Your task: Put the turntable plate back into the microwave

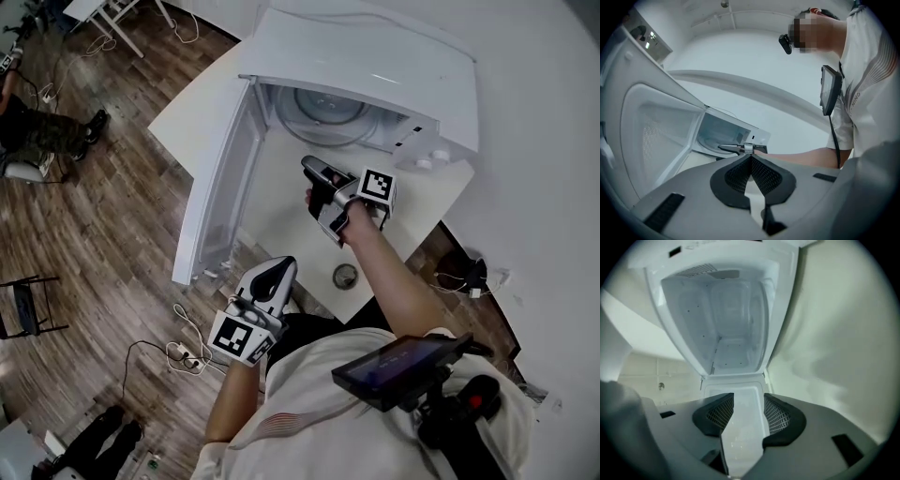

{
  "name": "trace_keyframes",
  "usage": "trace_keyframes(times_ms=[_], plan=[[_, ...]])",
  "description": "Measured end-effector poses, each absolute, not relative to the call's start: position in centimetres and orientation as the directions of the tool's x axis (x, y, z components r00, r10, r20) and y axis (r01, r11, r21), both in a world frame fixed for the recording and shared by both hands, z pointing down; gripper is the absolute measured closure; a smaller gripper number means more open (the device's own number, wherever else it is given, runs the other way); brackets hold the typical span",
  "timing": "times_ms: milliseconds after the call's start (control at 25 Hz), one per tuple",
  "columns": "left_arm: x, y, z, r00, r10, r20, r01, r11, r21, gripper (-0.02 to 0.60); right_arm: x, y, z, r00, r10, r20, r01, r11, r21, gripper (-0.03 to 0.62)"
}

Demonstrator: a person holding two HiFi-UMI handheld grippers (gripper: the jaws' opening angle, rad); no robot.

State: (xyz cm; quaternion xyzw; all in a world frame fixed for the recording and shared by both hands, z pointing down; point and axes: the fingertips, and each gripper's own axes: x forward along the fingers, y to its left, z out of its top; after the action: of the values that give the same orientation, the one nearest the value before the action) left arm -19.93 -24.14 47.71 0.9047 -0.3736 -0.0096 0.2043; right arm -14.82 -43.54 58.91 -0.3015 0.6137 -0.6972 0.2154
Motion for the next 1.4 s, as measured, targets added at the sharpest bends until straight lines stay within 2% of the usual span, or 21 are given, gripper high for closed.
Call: trace_keyframes(times_ms=[160, 320, 440, 640, 800, 1080, 1400], plan=[[-20.9, -22.4, 45.6, 0.736, -0.669, 0.100, -0.656, -0.669, 0.349, 0.572, -13.8, -39.0, 53.3, -0.715, -0.696, 0.059, -0.105, 0.023, -0.994, 0.397], [-22.0, -19.9, 42.5, 0.758, -0.650, 0.054, -0.633, -0.712, 0.303, 0.572, -11.7, -33.5, 48.0, -0.659, -0.752, 0.006, -0.206, 0.172, -0.963, 0.540], [-22.7, -17.7, 40.1, 0.778, -0.628, 0.018, -0.607, -0.744, 0.278, 0.572, -10.7, -28.9, 43.7, -0.642, -0.766, -0.042, -0.269, 0.277, -0.922, 0.588], [-23.4, -14.3, 37.6, 0.795, -0.606, 0.000, -0.586, -0.769, 0.256, 0.572, -10.4, -21.3, 38.3, -0.634, -0.770, -0.077, -0.344, 0.369, -0.864, 0.589], [-23.3, -13.0, 35.2, 0.783, -0.621, -0.005, -0.602, -0.760, 0.244, 0.572, -8.9, -17.5, 35.2, -0.619, -0.783, -0.067, -0.469, 0.437, -0.768, 0.589], [-22.6, -10.8, 32.3, 0.755, -0.656, -0.007, -0.641, -0.740, 0.202, 0.572, -6.1, -13.4, 30.2, -0.589, -0.805, -0.070, -0.679, 0.540, -0.497, 0.589], [-17.9, -6.7, 30.3, 0.703, -0.711, -0.015, -0.699, -0.695, 0.168, 0.572, -1.7, -9.5, 27.5, -0.628, -0.775, -0.070, -0.726, 0.616, -0.306, 0.589]])
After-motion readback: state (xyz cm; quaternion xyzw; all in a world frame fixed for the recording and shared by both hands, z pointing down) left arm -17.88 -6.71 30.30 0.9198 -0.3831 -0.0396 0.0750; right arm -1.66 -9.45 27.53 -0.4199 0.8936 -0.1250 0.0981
